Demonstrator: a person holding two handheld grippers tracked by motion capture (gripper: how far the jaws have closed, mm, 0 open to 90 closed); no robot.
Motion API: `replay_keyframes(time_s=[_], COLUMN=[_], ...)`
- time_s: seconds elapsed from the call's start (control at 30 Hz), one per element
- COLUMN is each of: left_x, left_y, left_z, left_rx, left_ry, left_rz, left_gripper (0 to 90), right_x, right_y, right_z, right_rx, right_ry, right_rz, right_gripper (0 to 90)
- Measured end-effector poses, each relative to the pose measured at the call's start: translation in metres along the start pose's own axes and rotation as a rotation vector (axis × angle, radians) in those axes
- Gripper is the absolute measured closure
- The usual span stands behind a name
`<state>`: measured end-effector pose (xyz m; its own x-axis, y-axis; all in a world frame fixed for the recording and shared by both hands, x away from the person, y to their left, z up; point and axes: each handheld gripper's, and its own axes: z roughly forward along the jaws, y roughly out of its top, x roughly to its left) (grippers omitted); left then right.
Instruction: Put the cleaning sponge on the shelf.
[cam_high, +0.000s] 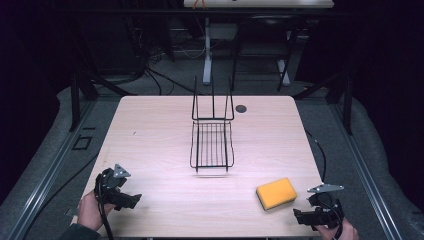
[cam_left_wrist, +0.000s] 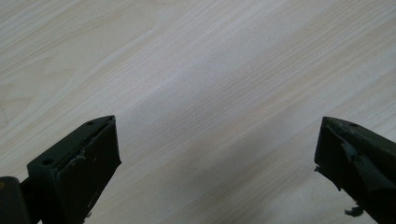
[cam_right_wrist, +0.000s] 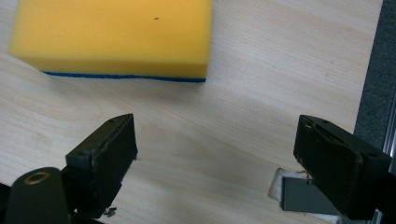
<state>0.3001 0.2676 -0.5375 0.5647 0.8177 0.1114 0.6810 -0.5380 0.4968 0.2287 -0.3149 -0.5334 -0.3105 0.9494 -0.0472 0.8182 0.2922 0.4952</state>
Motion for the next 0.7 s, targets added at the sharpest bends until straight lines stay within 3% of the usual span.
replay_keyframes(time_s=[0.37, 0.57, 0.7], left_x=[0.003, 0.002, 0.002], left_y=[-0.001, 0.001, 0.001], left_z=[0.000, 0.002, 0.002], left_rx=[0.009, 0.013, 0.016], left_ry=[-0.007, -0.014, -0.010], left_rz=[-0.011, -0.005, -0.004], left_gripper=[0.1, 0.1, 0.1], right_x=[0.001, 0.004, 0.004], right_y=[0.004, 0.008, 0.012], right_z=[0.000, 0.003, 0.004], right_rx=[-0.025, -0.038, -0.044], right_ry=[0.022, 0.082, 0.089], right_rz=[0.018, 0.013, 0.009], right_gripper=[6.8, 3.1, 1.2])
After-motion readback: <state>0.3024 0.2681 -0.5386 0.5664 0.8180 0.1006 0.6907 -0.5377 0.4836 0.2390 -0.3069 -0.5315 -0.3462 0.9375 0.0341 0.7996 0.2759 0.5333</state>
